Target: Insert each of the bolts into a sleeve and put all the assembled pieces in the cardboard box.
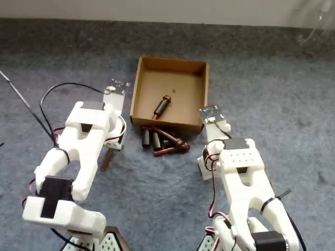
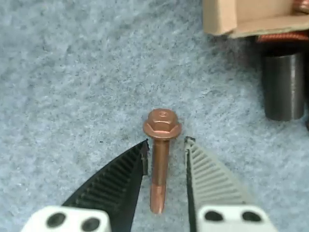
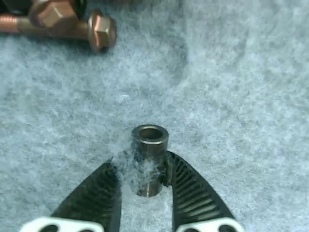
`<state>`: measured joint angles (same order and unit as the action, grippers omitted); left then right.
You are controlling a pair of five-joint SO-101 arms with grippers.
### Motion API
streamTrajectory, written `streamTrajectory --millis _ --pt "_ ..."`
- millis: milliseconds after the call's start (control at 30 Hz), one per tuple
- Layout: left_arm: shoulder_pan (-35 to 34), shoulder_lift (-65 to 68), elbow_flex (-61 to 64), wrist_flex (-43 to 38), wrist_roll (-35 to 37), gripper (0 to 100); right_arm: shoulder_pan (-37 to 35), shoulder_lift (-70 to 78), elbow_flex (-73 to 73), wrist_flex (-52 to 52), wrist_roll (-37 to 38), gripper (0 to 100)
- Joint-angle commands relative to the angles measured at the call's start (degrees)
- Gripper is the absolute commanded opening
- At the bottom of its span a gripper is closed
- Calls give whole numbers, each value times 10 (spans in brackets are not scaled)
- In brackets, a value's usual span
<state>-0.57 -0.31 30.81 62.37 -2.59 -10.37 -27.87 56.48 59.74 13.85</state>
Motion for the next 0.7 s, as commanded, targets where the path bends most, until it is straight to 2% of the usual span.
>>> streamTrajectory --millis 0,200,367,533,667 --pt "-8 -6 -13 -7 -11 128 7 -23 6 -7 7 4" --pt "-15 0 -33 -11 -24 123 8 -23 7 -7 7 4" --pt "-16 25 -17 -13 -62 122 8 -23 7 -7 7 4" --pt "-16 78 -19 -53 -64 117 8 -23 7 -7 7 4" --pt "-14 73 -24 -52 -64 18 8 -23 7 -7 7 4"
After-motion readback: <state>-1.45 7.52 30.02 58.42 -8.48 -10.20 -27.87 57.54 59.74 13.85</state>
